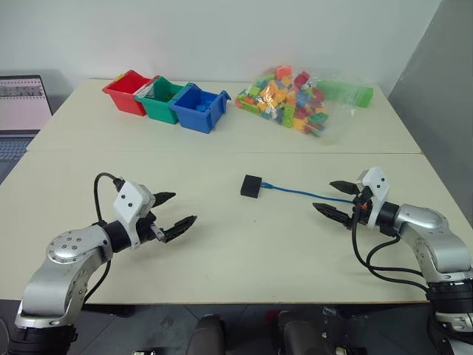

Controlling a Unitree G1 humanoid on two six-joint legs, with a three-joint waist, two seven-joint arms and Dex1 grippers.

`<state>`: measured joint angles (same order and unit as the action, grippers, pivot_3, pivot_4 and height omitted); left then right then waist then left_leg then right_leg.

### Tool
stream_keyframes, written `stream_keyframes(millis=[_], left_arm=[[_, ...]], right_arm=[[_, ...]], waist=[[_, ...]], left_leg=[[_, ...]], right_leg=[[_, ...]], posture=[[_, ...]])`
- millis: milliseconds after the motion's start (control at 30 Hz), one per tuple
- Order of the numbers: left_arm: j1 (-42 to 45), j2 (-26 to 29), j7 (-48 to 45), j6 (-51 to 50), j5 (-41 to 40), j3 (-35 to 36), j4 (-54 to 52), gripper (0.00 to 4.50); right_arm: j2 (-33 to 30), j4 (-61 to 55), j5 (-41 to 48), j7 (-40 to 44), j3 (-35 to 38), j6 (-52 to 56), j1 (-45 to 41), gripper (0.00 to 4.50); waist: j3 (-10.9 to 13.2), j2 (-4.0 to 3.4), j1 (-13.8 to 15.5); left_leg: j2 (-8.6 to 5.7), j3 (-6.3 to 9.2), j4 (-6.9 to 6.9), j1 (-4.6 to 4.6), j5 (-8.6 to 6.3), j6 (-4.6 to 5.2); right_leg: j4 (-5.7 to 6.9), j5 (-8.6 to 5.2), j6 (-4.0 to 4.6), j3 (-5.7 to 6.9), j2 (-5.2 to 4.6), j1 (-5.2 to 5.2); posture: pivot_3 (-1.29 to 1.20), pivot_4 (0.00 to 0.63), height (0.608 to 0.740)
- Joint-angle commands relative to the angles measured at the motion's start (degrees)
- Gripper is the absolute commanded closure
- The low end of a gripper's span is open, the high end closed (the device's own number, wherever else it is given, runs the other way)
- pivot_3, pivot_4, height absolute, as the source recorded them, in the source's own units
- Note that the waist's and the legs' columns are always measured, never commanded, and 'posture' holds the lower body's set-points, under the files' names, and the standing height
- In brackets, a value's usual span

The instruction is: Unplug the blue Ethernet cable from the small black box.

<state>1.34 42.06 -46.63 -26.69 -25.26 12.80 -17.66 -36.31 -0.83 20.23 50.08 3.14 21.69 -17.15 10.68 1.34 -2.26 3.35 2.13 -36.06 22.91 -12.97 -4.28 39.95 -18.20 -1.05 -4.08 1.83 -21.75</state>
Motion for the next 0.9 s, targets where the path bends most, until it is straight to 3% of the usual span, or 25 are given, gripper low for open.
stream_keyframes(millis=[33, 433, 700, 900], left_arm=[[0.7, 1.2, -0.4, -0.2, -1.3, 2.0, -1.7, 0.0], [0.2, 2.2, 0.6, 0.2, 0.4, 2.8, -1.7, 0.0], [1.1, 5.3, -6.1, 5.6, 1.4, 1.5, 2.2, 0.0], [7.7, 6.7, -11.0, 7.8, 1.5, -0.8, 8.5, 0.0]], right_arm=[[-0.2, 0.0, -0.1, 0.6, 0.8, -1.7, -0.2, 0.03], [0.2, 2.1, -0.5, 1.7, 0.7, -3.0, -1.2, 0.03], [0.0, 0.4, -0.3, 2.8, -0.6, -1.5, -2.2, 0.03], [1.2, 2.1, -6.5, 2.4, -8.3, -1.6, -7.7, 0.03]], waist=[[0.0, 0.0, 0.0], [0.0, 0.0, 0.1], [0.0, 0.0, 0.0], [0.0, -0.02, 0.0]], left_leg=[[0.0, 0.0, 0.0, 0.0, 0.0, 0.0], [0.01, -0.03, 0.0, -0.01, 0.0, 0.0], [0.04, -0.09, 0.01, -0.01, 0.0, 0.0], [0.07, -0.2, 0.0, -0.04, 0.0, 0.0]], right_leg=[[0.0, 0.0, 0.0, 0.0, 0.0, 0.0], [0.0, 0.0, 0.0, 0.0, 0.01, -0.01], [0.0, 0.01, 0.01, 0.0, 0.04, -0.04], [0.02, 0.0, -0.01, 0.0, 0.08, -0.09]], posture=[[0.0, 0.15, 0.74], [0.0, 0.15, 0.74], [0.0, 0.15, 0.74], [0.0, 0.15, 0.74]])
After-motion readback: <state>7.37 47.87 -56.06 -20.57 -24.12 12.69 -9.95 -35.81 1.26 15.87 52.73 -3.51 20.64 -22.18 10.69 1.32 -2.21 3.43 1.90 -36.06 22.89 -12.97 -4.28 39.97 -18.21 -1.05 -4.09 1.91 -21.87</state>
